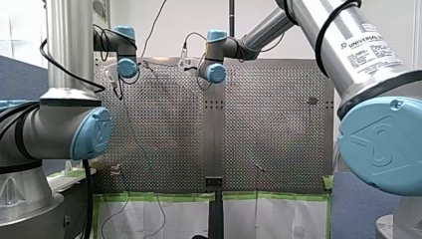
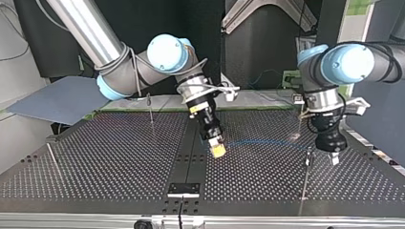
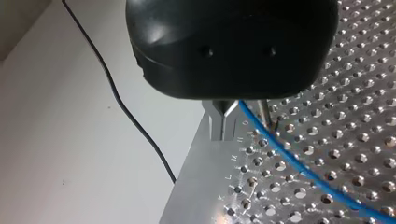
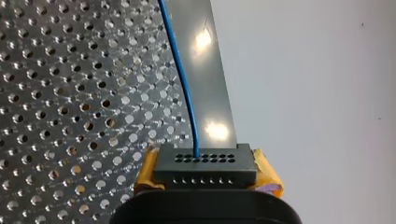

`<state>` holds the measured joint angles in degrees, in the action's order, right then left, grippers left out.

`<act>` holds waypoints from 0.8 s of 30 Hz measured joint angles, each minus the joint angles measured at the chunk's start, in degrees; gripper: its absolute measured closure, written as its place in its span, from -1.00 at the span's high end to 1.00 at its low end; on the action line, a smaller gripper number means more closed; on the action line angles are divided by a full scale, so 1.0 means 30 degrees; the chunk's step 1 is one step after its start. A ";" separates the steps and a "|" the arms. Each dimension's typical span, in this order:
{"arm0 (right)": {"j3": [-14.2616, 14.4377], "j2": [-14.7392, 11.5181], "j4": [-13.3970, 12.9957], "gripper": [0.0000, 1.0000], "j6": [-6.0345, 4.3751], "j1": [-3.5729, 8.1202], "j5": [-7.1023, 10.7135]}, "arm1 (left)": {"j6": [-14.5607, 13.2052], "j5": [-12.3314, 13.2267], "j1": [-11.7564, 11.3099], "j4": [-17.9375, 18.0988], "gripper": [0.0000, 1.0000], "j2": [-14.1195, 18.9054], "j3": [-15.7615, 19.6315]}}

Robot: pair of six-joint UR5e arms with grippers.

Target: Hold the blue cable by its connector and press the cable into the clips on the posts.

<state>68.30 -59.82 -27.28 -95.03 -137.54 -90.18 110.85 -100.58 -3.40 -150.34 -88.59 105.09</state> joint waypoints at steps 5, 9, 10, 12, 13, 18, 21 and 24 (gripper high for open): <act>-0.0001 0.0000 0.0030 -0.97 0.0000 0.0129 -0.0118 | 0.0068 0.0798 -0.0318 0.0085 -1.00 -0.0629 -0.0310; -0.0001 -0.0001 0.0037 -0.97 0.0000 0.0244 -0.0214 | 0.0206 0.1207 -0.0555 0.0257 -1.00 -0.0864 -0.0466; -0.0002 0.0001 0.0034 -0.97 0.0000 0.0270 -0.0226 | 0.0281 0.1274 -0.0621 0.0299 -1.00 -0.0885 -0.0497; 0.0000 0.0010 0.0034 -0.97 0.0000 0.0334 -0.0277 | 0.0510 0.1461 -0.0800 0.0410 -1.00 -0.0919 -0.0553; 0.0003 0.0012 0.0033 -0.97 0.0001 0.0363 -0.0299 | 0.0622 0.1538 -0.0884 0.0467 -1.00 -0.0929 -0.0570; 0.0004 0.0030 0.0024 -0.97 0.0010 0.0565 -0.0439 | 0.1122 0.2036 -0.1360 0.0728 -1.00 -0.1102 -0.0697; 0.0005 0.0048 -0.0007 -0.97 0.0006 0.0698 -0.0528 | 0.1282 0.2362 -0.1585 0.0831 -1.00 -0.1215 -0.0766; 0.0005 0.0052 -0.0049 -0.97 0.0007 0.0825 -0.0597 | 0.1488 0.2690 -0.1774 0.1039 -1.00 -0.1288 -0.0804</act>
<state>68.32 -59.66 -27.43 -95.01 -135.06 -91.97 115.31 -92.51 -8.72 -147.22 -92.46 102.68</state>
